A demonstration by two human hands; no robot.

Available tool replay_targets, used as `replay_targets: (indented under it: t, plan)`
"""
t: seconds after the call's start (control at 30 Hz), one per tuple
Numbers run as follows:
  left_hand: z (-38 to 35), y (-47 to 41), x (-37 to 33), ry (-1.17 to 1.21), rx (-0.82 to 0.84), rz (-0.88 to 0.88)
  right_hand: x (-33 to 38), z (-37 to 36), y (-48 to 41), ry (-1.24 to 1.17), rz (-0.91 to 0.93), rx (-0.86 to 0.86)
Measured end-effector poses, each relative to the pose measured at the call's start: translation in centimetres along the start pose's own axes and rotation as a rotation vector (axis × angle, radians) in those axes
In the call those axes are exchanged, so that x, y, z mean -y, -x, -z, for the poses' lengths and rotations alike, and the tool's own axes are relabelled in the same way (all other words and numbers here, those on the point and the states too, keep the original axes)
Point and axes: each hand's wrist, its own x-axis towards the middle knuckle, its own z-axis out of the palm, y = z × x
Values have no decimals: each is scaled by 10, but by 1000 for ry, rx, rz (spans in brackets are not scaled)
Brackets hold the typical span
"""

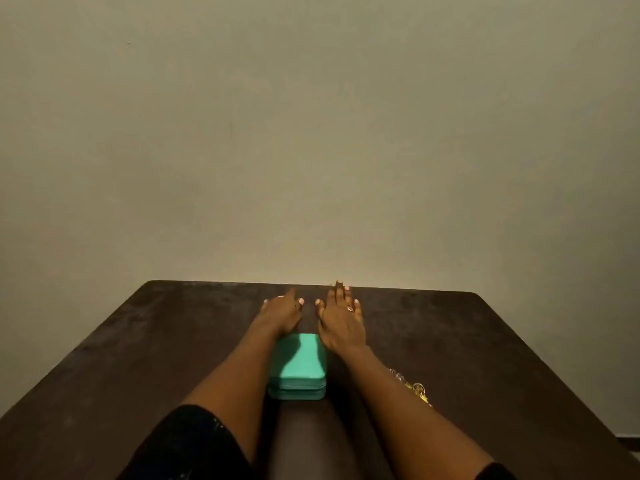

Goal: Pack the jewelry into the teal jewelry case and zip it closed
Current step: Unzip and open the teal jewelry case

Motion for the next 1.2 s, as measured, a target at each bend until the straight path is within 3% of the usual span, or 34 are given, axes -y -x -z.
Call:
replay_targets:
  t: [0.1,0.2,0.4,0.53,0.63,0.73,0.9,1.07,1.2]
  plan:
    - [-7,15,19,231,163,45,-7,-12,16,-219,-77,63]
    - [-13,32,32,537,192,87,-11,-29,39,-460,-39,149]
    - [-2,48,37,584,288,132,-24,-45,46,-811,-61,221]
    - [-11,50,40,650,353,162,-26,-47,34,-1047,-112,164]
    - [-22,50,43,606,320,145,-26,-40,23,-959,-118,99]
    - [-25,51,44,602,318,138,-29,-33,18,-800,-101,214]
    - [-22,55,47,450,313,79,-35,-23,15,-832,-126,394]
    - [-22,64,43,316,235,-50,-38,-13,8,-519,9,573]
    - [-21,74,43,256,138,-188,-35,-11,8,-496,19,579]
